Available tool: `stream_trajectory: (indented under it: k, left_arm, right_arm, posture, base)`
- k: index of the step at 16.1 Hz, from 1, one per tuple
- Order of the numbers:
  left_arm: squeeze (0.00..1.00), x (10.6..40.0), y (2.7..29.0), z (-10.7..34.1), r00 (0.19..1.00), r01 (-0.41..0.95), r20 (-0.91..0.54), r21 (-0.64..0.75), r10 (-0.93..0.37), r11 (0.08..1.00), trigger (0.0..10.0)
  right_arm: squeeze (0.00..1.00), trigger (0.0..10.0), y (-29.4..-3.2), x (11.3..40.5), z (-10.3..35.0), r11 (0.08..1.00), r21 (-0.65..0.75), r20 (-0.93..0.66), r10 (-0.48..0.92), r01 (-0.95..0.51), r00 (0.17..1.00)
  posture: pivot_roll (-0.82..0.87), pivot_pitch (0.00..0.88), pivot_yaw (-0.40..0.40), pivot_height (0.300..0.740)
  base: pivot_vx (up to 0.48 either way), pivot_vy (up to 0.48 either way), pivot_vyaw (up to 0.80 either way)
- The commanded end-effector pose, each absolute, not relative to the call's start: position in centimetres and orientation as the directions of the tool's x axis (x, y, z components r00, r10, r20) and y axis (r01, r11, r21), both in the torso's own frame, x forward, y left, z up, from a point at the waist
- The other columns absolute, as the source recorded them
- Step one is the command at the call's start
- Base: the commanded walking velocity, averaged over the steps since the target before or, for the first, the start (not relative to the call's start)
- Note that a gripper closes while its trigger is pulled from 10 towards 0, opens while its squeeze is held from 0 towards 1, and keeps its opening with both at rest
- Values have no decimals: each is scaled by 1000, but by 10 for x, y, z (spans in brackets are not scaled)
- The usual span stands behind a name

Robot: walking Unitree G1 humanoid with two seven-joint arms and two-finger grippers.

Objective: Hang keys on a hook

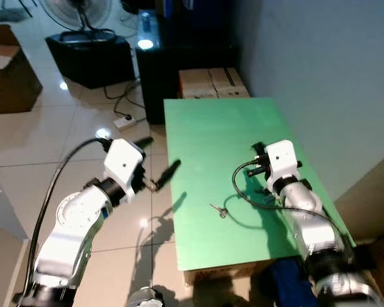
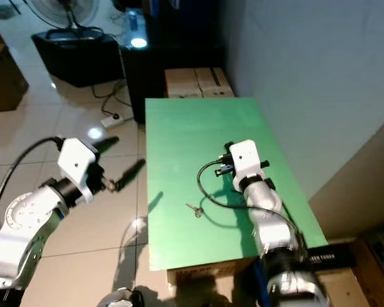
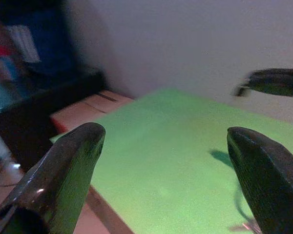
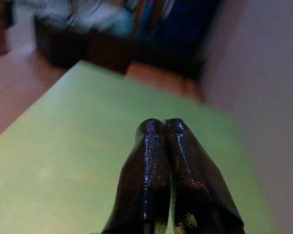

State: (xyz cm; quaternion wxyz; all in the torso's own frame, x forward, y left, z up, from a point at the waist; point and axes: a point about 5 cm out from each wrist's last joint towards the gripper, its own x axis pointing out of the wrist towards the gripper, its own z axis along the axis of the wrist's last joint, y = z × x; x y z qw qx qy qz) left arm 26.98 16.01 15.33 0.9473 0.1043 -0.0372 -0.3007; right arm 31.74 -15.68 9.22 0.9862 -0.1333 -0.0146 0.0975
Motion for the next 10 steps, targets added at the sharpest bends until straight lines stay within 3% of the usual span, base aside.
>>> stream_trajectory:
  k: [1, 7, 10]
  left_arm:
    - [0, 274, 162, 154, 840, 523, 32, 215, -541, 825, 10000]
    - [0, 283, 154, 153, 867, 472, 79, 185, -492, 862, 10000]
    - [0, 285, 152, 151, 879, 451, 84, 170, -469, 876, 10000]
  right_arm:
    - [0, 0, -159, 314, 97, 951, -282, 57, 151, -129, 987]
    - [0, 0, -161, 295, 106, 943, -333, 188, 45, 21, 981]
    - [0, 0, -158, 293, 111, 949, -315, 191, 59, 4, 980]
  posture:
    - [-25, 0, -6, 740]
    - [-35, 0, 23, 740]
    - [-29, 0, 23, 740]
  base:
    - [0, 0, 0]
    - [0, 0, 0]
    - [0, 0, 0]
